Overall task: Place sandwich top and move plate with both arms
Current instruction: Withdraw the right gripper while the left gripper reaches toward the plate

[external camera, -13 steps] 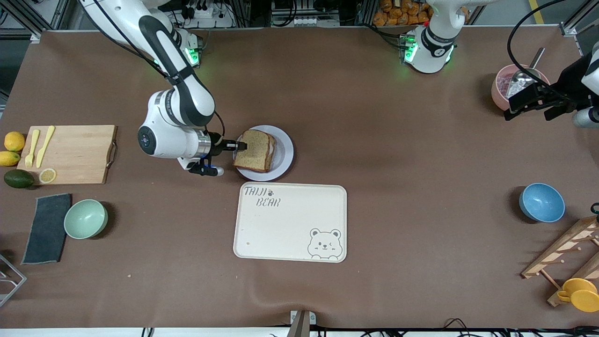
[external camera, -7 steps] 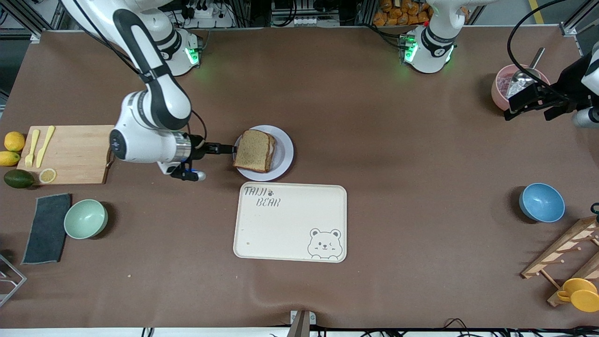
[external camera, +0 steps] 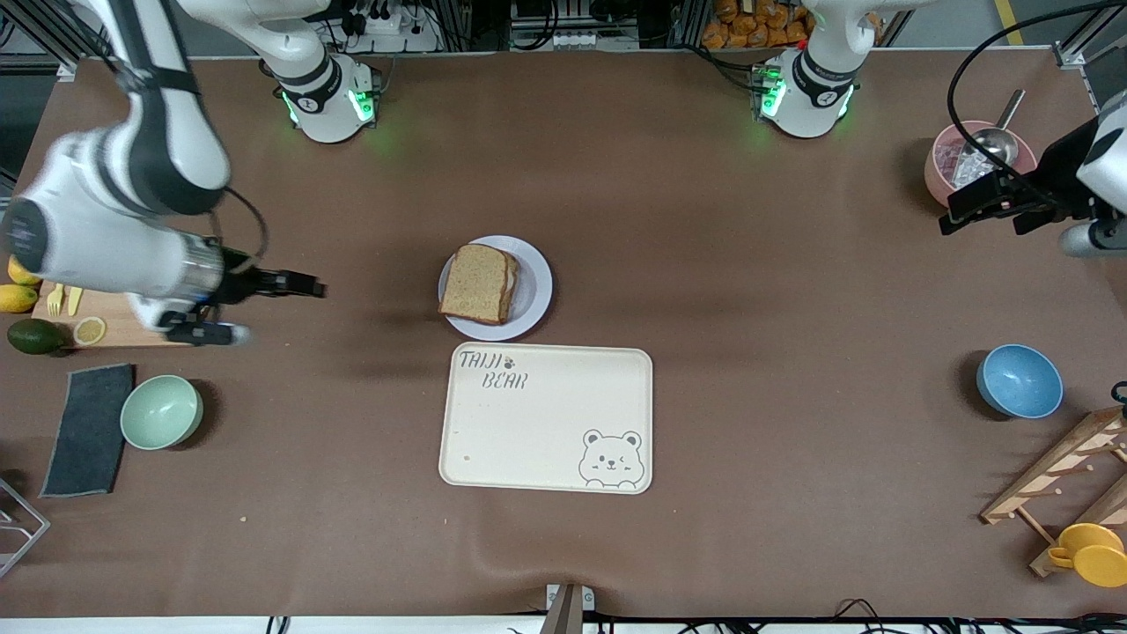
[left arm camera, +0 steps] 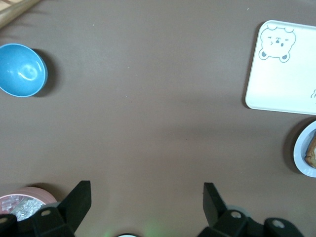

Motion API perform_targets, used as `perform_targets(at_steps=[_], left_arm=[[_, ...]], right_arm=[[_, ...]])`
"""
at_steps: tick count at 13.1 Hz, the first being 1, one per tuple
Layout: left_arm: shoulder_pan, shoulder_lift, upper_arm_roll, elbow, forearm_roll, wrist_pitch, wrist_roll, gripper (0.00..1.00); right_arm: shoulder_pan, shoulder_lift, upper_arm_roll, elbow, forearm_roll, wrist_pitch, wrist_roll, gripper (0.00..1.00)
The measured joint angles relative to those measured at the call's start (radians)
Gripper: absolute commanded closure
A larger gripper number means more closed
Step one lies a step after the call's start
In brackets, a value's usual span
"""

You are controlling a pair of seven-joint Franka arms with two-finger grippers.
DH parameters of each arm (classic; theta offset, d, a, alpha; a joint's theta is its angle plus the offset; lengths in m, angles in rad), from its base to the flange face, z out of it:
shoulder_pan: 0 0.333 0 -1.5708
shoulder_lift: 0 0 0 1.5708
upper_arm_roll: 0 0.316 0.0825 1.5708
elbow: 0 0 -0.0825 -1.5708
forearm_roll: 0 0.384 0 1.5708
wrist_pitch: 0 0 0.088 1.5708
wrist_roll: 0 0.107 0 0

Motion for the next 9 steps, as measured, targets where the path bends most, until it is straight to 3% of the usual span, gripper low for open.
perform_targets(at_steps=[4,7,9], left_arm=[[0.006,0.085,0.001,-0.005,-0.058,0.001,0.000,0.00],[0.009,0.122,0.001,-0.047,-0.246,0.032,0.000,0.00],[0.008,0.136,-0.005,-0.132,-0.357,0.144,0.002,0.00]], right_arm=[[-0.074,-0.166,-0.002,0.077,-0.196,-0.151,-0.098,0.00],[-0.103,-0.225,-0.002,0.187,-0.280,-0.274,-0.164,0.00],[-0.106,-0.219,0.001,0.264,-0.298,-0.310,-0.176,0.00]])
